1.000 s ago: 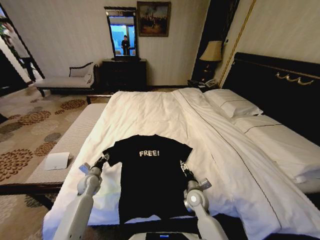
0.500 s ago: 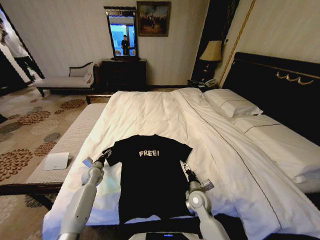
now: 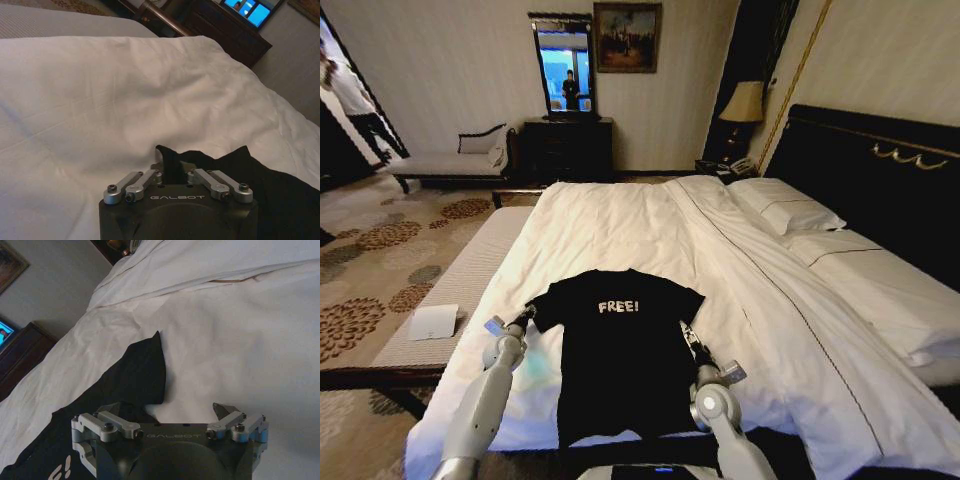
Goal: Fold the clothes on the bed.
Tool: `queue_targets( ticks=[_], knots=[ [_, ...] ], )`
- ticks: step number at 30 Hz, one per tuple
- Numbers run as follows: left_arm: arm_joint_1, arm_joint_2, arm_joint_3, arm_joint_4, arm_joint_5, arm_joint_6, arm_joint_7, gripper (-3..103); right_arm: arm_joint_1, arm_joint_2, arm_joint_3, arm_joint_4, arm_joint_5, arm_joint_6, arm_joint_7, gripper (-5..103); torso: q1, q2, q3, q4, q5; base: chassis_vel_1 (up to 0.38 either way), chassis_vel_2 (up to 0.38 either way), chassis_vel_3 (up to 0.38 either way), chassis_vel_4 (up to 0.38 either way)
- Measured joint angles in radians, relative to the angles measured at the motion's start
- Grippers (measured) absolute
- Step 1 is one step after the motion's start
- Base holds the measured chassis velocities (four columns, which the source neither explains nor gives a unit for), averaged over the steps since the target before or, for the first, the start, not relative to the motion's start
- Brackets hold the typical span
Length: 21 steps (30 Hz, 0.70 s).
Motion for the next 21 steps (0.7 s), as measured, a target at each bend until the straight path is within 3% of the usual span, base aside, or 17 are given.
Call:
queue_targets(
  ticks=[2, 4, 6, 21],
  knots=[
    [-0.001, 0.000, -0.002, 0.000, 0.000, 0.000, -0.002, 11, 0.000, 0.000, 0.000, -0.001, 0.000, 0.000, 0.001, 100, 0.000, 0.000, 0.000, 0.0000, 0.0000, 0.000, 0.000, 0.000, 0.000],
    [-0.001, 0.000, -0.004, 0.000, 0.000, 0.000, -0.003, 11, 0.000, 0.000, 0.000, -0.001, 0.000, 0.000, 0.001, 100, 0.000, 0.000, 0.000, 0.0000, 0.0000, 0.000, 0.000, 0.000, 0.000],
    [0.003, 0.003, -0.012, -0.010, -0.001, 0.000, -0.004, 2, 0.001, 0.000, 0.000, -0.002, -0.001, 0.000, 0.001, 100, 0.000, 0.000, 0.000, -0.0001, 0.0000, 0.000, 0.000, 0.000, 0.000],
    [0.051, 0.009, -0.058, -0.080, -0.011, -0.002, -0.013, 0, 0.018, -0.001, -0.007, -0.010, 0.001, 0.000, 0.003, 100, 0.000, 0.000, 0.000, 0.0000, 0.0000, 0.000, 0.000, 0.000, 0.000]
  ],
)
